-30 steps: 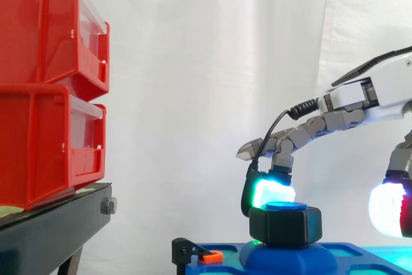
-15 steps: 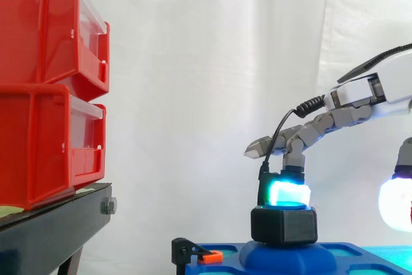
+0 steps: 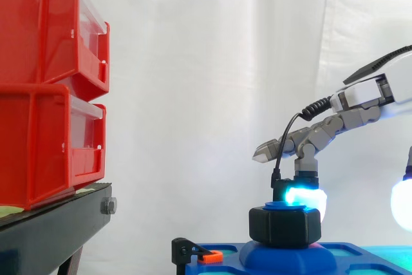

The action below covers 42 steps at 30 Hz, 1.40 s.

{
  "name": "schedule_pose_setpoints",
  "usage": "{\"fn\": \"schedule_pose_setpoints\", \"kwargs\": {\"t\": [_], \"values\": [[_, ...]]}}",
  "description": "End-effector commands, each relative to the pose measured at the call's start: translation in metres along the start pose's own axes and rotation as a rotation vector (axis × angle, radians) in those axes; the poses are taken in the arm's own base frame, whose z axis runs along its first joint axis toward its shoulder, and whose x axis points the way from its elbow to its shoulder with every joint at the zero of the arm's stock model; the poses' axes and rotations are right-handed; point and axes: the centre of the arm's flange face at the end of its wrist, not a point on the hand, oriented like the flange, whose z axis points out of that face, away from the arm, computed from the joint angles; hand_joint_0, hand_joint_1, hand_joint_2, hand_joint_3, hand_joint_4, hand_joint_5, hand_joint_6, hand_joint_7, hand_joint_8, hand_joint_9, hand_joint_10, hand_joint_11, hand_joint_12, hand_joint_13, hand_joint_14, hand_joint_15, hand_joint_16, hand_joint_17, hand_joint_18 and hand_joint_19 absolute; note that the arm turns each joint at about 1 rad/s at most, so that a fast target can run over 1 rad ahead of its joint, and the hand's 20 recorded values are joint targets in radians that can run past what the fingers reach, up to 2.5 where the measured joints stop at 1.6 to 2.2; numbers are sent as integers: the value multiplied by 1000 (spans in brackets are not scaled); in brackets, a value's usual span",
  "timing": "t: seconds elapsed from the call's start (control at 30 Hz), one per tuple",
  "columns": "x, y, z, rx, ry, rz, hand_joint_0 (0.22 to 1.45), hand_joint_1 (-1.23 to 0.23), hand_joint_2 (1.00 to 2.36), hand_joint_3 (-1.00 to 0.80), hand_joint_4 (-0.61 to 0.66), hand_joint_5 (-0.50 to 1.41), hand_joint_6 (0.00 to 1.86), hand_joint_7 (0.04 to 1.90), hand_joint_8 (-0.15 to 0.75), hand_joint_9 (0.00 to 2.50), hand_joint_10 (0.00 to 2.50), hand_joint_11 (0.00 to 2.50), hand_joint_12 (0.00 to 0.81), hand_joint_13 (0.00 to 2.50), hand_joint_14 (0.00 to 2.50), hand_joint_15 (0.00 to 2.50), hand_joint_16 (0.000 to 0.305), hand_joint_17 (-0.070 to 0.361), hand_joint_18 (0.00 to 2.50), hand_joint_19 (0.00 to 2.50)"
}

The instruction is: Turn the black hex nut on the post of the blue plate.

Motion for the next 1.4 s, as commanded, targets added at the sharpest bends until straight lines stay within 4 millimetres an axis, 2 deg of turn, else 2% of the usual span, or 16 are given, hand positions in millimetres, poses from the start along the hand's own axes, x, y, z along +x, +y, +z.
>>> {"fn": "schedule_pose_setpoints", "kwargs": {"t": [0.0,0.2,0.5,0.6,0.83,0.97,1.1,1.37], "values": [[-2,2,-2,-1,4,-2,439,-641,1000,-500,29,-300,501,831,88,0,0,0,279,0,0,28,39,87,73,158],[-2,3,-5,-7,16,-5,439,-639,1000,-500,28,-300,501,830,88,0,0,0,279,0,0,29,39,87,72,164],[-16,1,-17,3,3,-3,437,-632,1000,-500,32,-300,501,832,88,0,0,0,280,0,0,34,39,87,73,169],[-23,-2,-25,10,0,3,437,-631,1000,-500,33,-300,501,836,88,0,0,0,279,1,0,39,39,87,75,167],[-23,-10,-30,22,1,33,437,-642,1000,-500,38,-300,501,837,86,0,0,0,276,3,0,36,38,86,75,157],[-23,-12,-29,22,-9,74,437,-683,1000,-500,39,-300,501,839,84,0,0,0,274,0,0,36,38,86,73,164],[-32,-16,-23,26,-91,100,439,-723,1000,-500,31,-300,501,823,79,0,0,0,272,0,0,42,38,85,74,150],[-41,-11,-13,15,-167,105,463,-791,1000,-500,-40,-300,501,794,66,0,0,0,257,0,1,41,35,79,0,151]]}}
